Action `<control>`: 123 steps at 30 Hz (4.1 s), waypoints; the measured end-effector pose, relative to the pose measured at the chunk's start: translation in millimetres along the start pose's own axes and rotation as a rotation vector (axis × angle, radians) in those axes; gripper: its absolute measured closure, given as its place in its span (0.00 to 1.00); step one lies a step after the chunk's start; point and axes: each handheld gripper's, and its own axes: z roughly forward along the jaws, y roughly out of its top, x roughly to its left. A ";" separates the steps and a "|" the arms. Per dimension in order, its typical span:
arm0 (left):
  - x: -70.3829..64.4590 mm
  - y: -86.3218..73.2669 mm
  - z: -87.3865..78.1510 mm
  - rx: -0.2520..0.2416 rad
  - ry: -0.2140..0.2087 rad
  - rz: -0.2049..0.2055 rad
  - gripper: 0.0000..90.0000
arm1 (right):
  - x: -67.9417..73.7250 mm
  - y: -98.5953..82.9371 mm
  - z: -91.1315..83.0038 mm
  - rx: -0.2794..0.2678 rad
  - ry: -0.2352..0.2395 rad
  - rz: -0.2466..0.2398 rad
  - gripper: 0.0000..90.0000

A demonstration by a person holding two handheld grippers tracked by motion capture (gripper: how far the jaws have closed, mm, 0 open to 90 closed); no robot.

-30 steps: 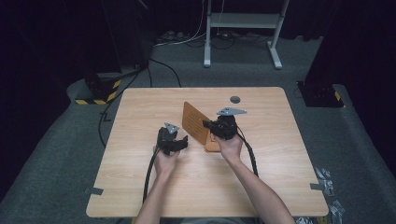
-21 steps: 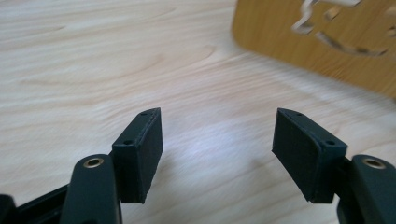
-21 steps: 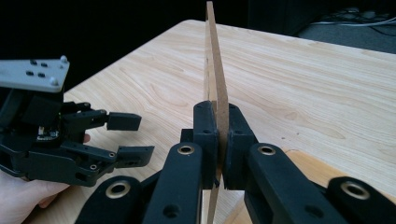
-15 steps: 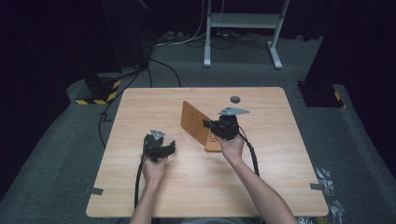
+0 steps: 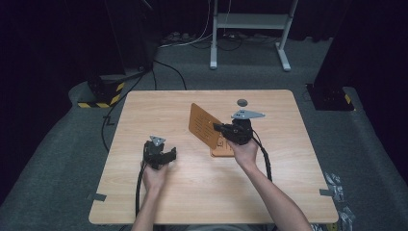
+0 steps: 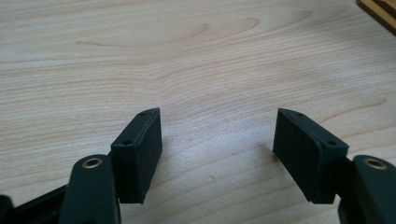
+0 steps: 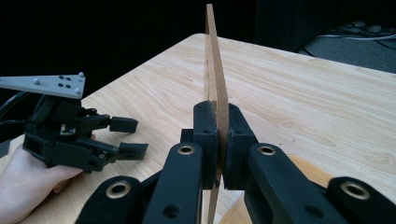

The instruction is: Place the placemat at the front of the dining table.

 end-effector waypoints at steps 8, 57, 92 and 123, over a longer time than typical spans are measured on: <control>-2.7 0.9 1.4 0.009 0.015 0.022 0.36 | 1.7 1.7 -14.7 -0.005 0.008 -0.016 0.96; -4.4 1.0 2.4 0.008 0.010 0.021 0.32 | 3.7 -32.6 -75.6 -0.013 0.046 -0.058 0.96; -4.3 1.2 2.1 0.014 0.011 0.026 0.31 | -25.5 -45.0 -123.9 -0.075 -0.064 -0.018 0.96; -4.7 1.9 3.5 0.012 0.007 0.021 0.29 | -49.5 -55.6 -148.5 -0.077 -0.176 0.018 0.96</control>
